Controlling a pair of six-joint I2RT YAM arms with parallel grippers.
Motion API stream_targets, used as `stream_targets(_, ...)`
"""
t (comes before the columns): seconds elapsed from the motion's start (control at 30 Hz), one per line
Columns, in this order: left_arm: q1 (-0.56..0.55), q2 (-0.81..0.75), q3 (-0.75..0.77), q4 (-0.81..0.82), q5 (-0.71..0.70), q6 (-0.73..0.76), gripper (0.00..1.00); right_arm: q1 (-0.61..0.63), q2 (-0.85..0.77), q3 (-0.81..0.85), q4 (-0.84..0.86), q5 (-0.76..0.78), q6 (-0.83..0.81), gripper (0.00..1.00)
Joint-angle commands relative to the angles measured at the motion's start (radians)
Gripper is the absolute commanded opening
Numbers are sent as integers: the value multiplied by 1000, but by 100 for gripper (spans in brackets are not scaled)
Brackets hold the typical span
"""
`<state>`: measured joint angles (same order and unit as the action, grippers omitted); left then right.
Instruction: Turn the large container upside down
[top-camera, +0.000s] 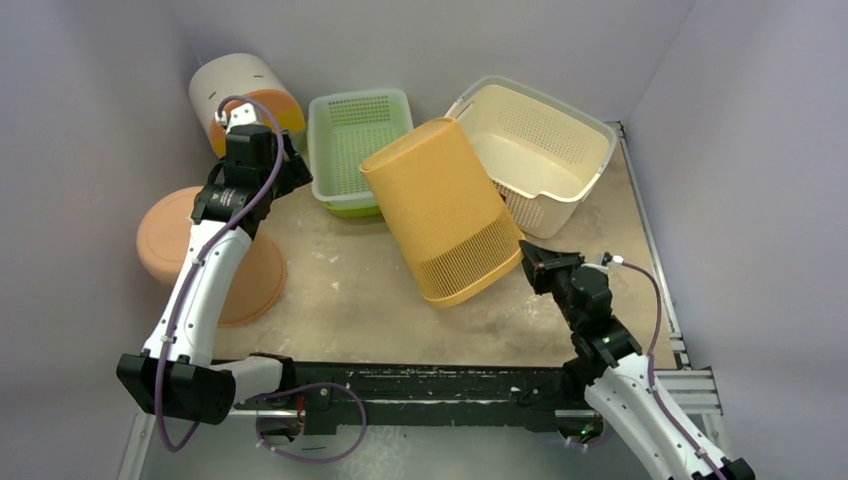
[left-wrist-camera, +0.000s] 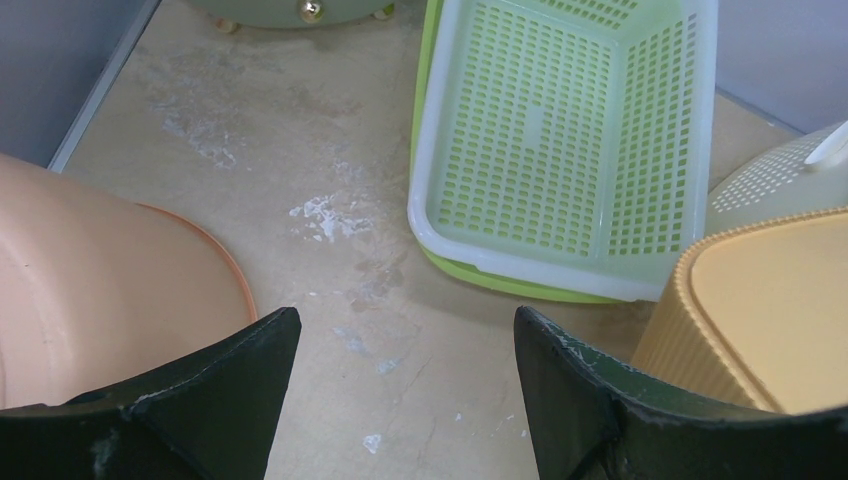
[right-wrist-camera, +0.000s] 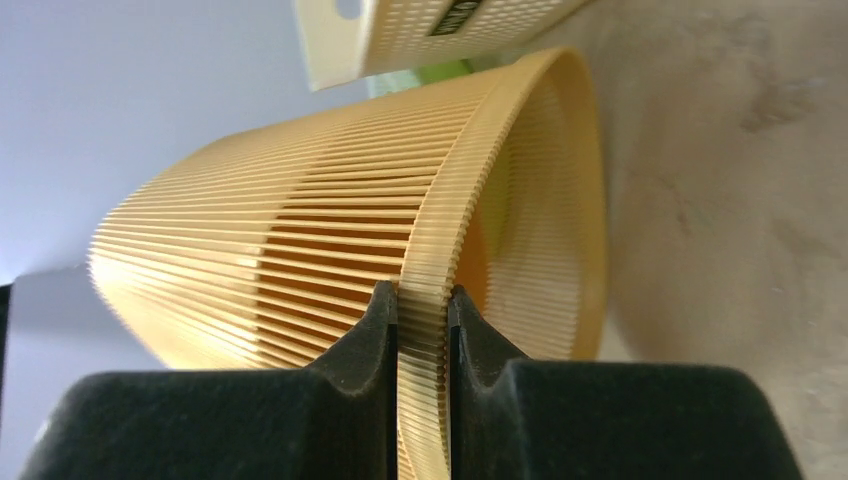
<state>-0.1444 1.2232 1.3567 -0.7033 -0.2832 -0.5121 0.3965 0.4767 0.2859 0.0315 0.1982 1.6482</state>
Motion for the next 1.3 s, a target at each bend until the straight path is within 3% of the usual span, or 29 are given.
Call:
stream_targets(0.0,3,2,-10,55,8,15,75,8,44,-79,-359,-6,-117,12)
stream_targets(0.37,2,22,-36,73,19,24,75,8,306,12,-259,-3,-333,16)
stream_targets(0.77,3,28,-30,80,21,32,75,7,442,120,-234,41,-428,27)
stream_targets(1.07,3,34,10,73,43,51,75,8,539,254,-237,45,-551,50)
stream_targets(1.27,3,32,30,89,120,73,79,14,581,311,-274,-3,-610,59)
